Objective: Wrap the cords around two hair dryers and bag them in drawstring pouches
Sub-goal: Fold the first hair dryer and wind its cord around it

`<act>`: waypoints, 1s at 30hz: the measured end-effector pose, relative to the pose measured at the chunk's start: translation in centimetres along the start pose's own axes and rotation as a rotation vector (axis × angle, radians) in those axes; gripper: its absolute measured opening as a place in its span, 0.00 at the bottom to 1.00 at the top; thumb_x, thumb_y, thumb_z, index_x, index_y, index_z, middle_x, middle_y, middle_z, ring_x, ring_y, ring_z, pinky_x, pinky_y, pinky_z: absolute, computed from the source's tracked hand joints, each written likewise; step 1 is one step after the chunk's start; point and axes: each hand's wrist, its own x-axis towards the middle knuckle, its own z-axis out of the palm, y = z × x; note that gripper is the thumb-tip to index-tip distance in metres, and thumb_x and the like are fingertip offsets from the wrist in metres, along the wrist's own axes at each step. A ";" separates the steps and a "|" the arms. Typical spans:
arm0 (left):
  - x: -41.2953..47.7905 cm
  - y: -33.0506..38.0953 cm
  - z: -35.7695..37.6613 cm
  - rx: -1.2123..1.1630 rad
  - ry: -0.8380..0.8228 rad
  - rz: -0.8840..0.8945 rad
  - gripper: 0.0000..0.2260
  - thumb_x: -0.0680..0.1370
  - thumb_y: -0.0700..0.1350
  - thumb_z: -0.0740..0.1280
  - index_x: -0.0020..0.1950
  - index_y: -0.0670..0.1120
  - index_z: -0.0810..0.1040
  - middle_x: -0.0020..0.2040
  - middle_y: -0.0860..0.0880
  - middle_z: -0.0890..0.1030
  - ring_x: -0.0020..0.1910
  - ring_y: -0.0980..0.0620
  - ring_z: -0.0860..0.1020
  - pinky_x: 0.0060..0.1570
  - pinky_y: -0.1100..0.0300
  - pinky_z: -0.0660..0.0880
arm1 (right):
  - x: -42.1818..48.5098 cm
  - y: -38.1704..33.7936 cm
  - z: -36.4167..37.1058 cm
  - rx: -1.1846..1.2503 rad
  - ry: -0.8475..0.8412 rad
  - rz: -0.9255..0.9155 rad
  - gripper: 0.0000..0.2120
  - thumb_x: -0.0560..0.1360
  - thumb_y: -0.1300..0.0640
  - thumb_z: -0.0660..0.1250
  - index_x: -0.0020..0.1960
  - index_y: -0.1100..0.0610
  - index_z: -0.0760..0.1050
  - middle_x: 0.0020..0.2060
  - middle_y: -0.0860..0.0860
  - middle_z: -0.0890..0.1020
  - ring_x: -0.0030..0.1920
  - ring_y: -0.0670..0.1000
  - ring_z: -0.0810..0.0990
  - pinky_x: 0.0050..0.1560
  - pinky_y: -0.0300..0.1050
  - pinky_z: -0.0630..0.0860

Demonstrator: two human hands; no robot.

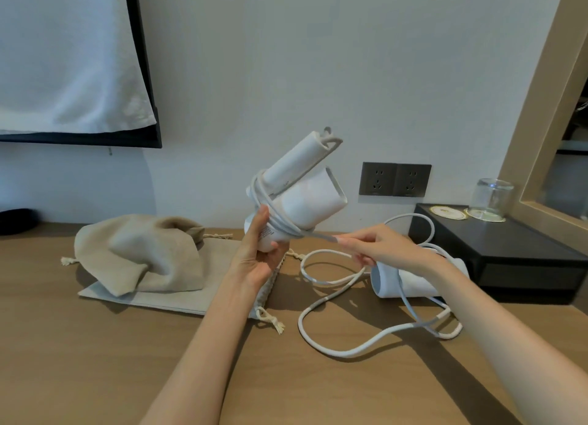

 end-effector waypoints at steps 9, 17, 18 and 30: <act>-0.1 1.1 -1.3 0.488 -0.260 0.036 0.34 0.45 0.54 0.85 0.46 0.44 0.80 0.34 0.51 0.80 0.28 0.58 0.76 0.24 0.68 0.71 | -0.4 -1.4 -4.7 -0.065 0.121 0.172 0.38 0.51 0.27 0.73 0.36 0.63 0.74 0.29 0.57 0.69 0.30 0.49 0.66 0.40 0.47 0.65; -0.9 1.9 -1.1 0.925 -0.406 0.051 0.39 0.53 0.50 0.82 0.58 0.44 0.69 0.41 0.49 0.79 0.34 0.55 0.77 0.28 0.62 0.73 | -0.5 -3.3 -5.9 -0.160 0.032 0.176 0.15 0.73 0.56 0.70 0.28 0.58 0.78 0.27 0.53 0.75 0.31 0.42 0.71 0.42 0.37 0.67; -0.9 1.9 -1.2 0.976 -0.388 0.055 0.38 0.55 0.48 0.80 0.61 0.46 0.68 0.45 0.46 0.78 0.37 0.53 0.79 0.29 0.61 0.74 | -0.4 -3.5 -5.8 -0.179 0.021 0.194 0.16 0.72 0.52 0.71 0.27 0.55 0.78 0.25 0.49 0.74 0.29 0.40 0.70 0.40 0.36 0.66; -1.0 0.5 -0.4 1.257 -0.294 0.286 0.30 0.54 0.46 0.82 0.53 0.53 0.74 0.48 0.57 0.76 0.44 0.58 0.79 0.35 0.57 0.79 | -0.1 -5.0 -4.9 0.158 -0.135 0.470 0.17 0.80 0.61 0.60 0.33 0.61 0.74 0.21 0.48 0.71 0.19 0.42 0.65 0.21 0.31 0.62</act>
